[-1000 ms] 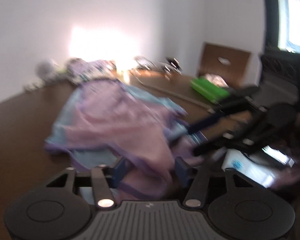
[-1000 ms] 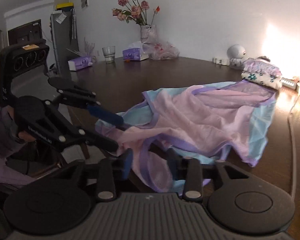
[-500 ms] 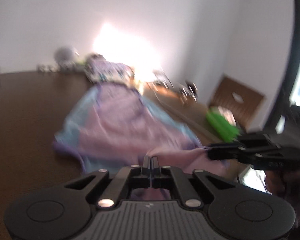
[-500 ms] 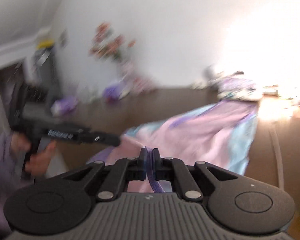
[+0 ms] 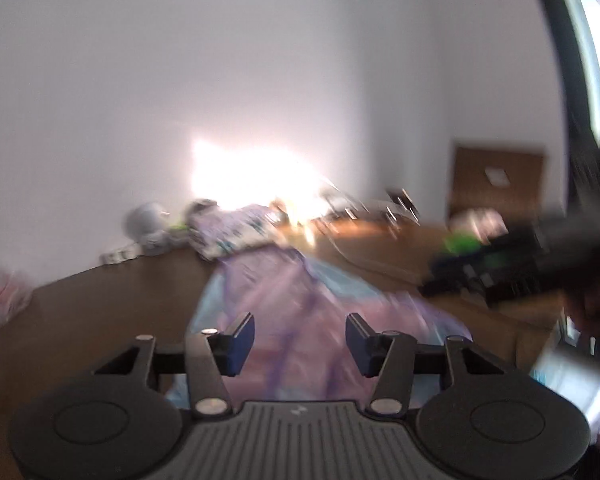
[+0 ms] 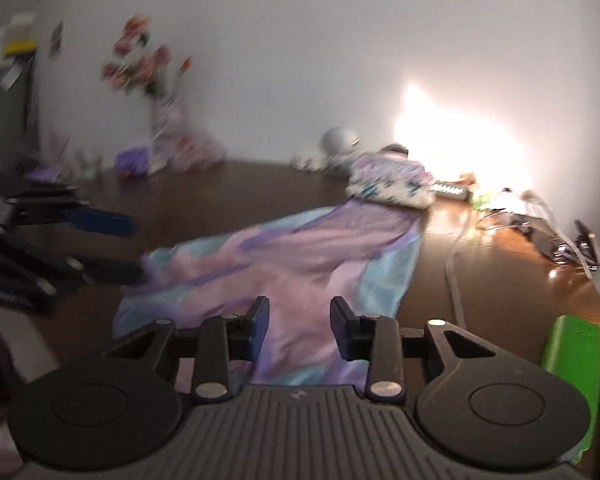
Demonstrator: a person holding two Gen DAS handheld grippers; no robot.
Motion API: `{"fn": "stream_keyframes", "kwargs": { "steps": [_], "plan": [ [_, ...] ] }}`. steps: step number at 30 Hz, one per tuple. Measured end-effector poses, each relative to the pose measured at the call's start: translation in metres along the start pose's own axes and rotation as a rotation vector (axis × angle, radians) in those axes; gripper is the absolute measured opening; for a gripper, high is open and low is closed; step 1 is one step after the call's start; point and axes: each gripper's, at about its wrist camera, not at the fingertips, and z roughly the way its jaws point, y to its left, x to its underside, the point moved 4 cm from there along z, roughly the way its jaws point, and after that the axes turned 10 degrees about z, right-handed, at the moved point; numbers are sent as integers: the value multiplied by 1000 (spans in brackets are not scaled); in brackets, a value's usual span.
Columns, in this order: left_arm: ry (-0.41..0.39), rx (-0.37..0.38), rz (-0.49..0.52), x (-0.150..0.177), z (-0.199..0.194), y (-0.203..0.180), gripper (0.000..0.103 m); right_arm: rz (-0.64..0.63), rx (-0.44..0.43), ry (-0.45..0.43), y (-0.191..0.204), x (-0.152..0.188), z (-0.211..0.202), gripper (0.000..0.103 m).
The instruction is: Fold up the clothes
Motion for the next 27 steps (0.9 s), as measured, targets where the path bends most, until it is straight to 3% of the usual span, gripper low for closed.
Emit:
{"fn": "stream_keyframes", "kwargs": {
  "steps": [2, 3, 5, 8, 10, 11, 13, 16, 18, 20, 21, 22, 24, 27],
  "plan": [
    [76, -20, 55, 10, 16, -7, 36, -55, 31, 54, 17, 11, 9, 32],
    [114, -33, 78, 15, 24, -10, 22, -83, 47, 80, 25, 17, 14, 32],
    [155, -43, 92, 22, 32, -7, 21, -101, 74, 108, 29, 28, 17, 32],
    [209, -66, 117, 29, 41, -3, 28, -112, 106, 138, 32, 35, 20, 32],
    [239, -83, 151, 28, 44, -6, 30, -123, 136, 139, 32, 38, 21, 21],
    [253, -79, 165, 28, 47, -7, 28, -121, 145, 133, 32, 38, 20, 13],
    [277, -83, 169, 29, 47, -9, 5, -117, 162, 109, 29, 33, 18, 10],
    [276, -119, 126, 30, 39, -5, 8, -108, 175, 58, 22, 25, 8, 4],
    [225, -91, 75, 21, 30, -7, 14, -97, 178, 24, 17, 19, 4, 1],
    [181, -37, 68, 11, 25, -17, 34, -104, 165, -22, 20, 14, -2, 0],
    [169, -35, 100, 6, 27, -25, 51, -106, 162, -23, 21, 13, -4, 0],
    [182, -49, 136, 6, 33, -30, 55, -108, 158, -25, 22, 12, -5, 0],
    [220, -84, 209, 5, 47, -40, 53, -112, 150, -28, 24, 10, -8, 1],
    [281, -105, 202, 12, 56, -32, 46, -147, 137, 44, 30, 18, -3, 5]
  ]
}}
